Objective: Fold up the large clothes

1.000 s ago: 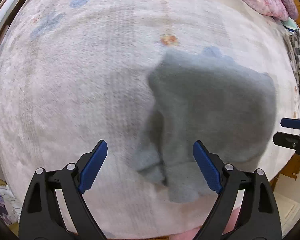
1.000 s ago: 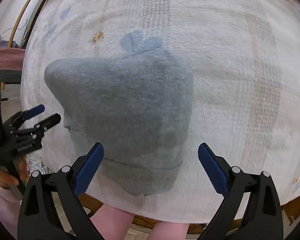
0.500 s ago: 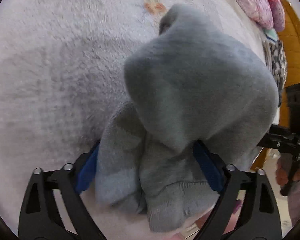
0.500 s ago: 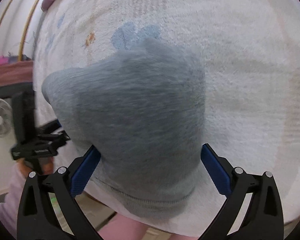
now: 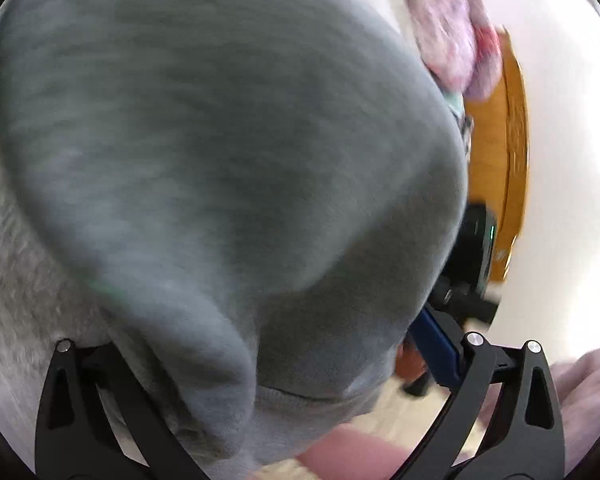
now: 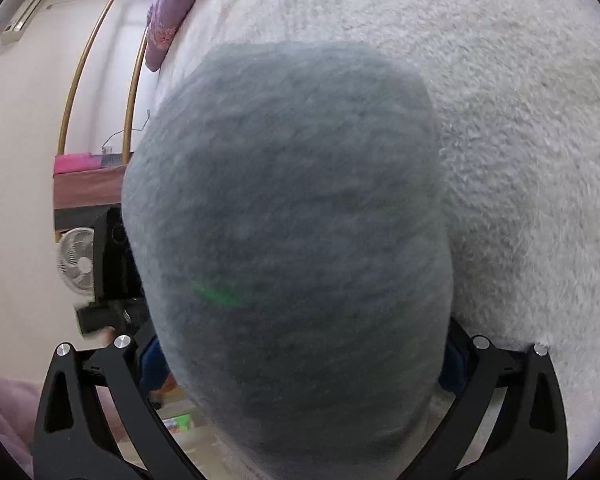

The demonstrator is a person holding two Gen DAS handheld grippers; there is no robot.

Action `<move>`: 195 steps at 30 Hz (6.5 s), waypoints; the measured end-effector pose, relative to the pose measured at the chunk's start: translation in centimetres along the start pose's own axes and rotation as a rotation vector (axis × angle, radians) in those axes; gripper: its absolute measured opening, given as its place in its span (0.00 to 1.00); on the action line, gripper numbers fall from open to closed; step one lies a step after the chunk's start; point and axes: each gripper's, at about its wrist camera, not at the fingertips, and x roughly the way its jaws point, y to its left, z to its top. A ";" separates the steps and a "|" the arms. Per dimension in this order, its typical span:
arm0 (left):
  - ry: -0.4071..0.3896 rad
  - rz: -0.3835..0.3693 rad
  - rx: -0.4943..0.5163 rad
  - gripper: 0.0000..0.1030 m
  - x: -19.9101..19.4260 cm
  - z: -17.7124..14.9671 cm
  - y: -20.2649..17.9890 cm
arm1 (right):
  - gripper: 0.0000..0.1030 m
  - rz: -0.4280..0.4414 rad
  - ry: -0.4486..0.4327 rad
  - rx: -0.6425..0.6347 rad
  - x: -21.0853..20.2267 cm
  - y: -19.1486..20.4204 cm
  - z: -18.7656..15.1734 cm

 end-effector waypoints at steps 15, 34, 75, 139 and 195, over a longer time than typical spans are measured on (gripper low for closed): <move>-0.067 0.151 0.105 0.53 -8.5 -4.0 -10.5 | 0.68 -0.130 -0.070 -0.027 -6.0 12.1 -1.9; -0.091 0.299 0.549 0.55 -7.4 -18.6 -42.0 | 0.68 -0.145 -0.394 -0.049 -33.5 21.7 -12.1; -0.064 0.739 0.407 0.82 56.3 15.9 -58.8 | 0.93 -0.681 -0.305 -0.169 -69.9 -29.5 17.6; -0.672 0.759 0.901 0.95 22.4 -22.8 -65.6 | 0.92 -0.968 -0.970 -0.109 -65.5 6.0 -20.0; -0.700 0.753 0.953 0.95 19.5 -20.5 -64.9 | 0.92 -0.985 -0.967 -0.102 -60.4 7.5 -20.3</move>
